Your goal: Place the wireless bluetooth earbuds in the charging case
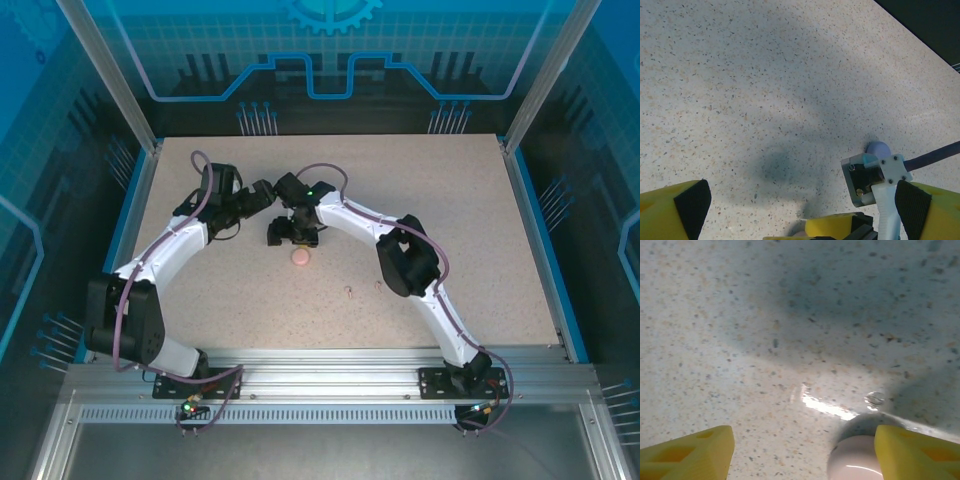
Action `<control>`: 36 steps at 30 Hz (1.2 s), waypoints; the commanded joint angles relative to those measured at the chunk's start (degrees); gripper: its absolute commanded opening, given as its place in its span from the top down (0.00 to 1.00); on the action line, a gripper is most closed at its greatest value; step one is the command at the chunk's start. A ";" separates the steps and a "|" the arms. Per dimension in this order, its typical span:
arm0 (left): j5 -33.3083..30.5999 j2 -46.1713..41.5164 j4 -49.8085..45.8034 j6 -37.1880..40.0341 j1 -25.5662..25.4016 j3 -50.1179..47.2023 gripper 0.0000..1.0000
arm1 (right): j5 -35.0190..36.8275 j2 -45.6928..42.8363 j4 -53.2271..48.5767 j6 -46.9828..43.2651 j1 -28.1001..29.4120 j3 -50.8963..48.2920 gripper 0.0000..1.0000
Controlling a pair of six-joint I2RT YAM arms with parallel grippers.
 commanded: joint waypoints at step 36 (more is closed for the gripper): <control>3.04 -6.23 0.02 -1.16 3.50 -1.26 0.01 | 3.39 -1.05 -1.48 0.94 7.79 -4.95 0.24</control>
